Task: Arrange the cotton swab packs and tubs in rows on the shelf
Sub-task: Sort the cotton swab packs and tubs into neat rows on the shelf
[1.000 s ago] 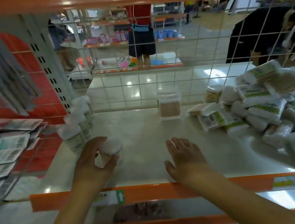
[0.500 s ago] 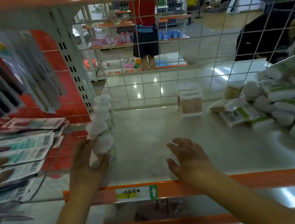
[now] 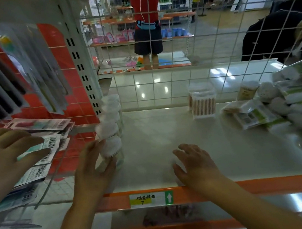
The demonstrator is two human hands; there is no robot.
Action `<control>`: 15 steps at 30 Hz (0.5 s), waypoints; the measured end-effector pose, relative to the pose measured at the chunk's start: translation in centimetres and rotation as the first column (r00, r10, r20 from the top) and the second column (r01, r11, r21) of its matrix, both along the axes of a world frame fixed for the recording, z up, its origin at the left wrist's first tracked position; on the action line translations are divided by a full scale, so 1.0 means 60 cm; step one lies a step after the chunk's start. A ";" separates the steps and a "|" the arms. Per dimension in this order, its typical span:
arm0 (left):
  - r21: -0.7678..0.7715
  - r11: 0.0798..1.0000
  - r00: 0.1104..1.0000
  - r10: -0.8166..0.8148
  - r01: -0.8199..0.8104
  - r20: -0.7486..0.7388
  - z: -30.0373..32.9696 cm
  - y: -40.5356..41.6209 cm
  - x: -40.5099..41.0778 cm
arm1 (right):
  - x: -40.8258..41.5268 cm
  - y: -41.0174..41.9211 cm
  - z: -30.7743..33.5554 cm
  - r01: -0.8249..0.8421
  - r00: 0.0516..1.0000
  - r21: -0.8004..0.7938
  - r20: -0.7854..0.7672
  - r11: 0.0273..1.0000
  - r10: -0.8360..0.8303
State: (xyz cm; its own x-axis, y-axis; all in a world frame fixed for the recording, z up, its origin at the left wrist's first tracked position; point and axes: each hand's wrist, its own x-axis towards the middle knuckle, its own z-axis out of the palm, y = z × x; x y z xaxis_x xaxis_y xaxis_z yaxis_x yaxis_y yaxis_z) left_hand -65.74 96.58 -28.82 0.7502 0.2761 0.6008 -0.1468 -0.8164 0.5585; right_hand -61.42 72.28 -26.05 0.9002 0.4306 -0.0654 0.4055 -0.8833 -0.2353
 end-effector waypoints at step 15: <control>0.066 0.998 0.996 0.001 0.005 -0.094 0.018 0.019 0.005 | -0.008 -0.001 -0.014 0.012 1.000 0.017 -0.003 1.000 -0.012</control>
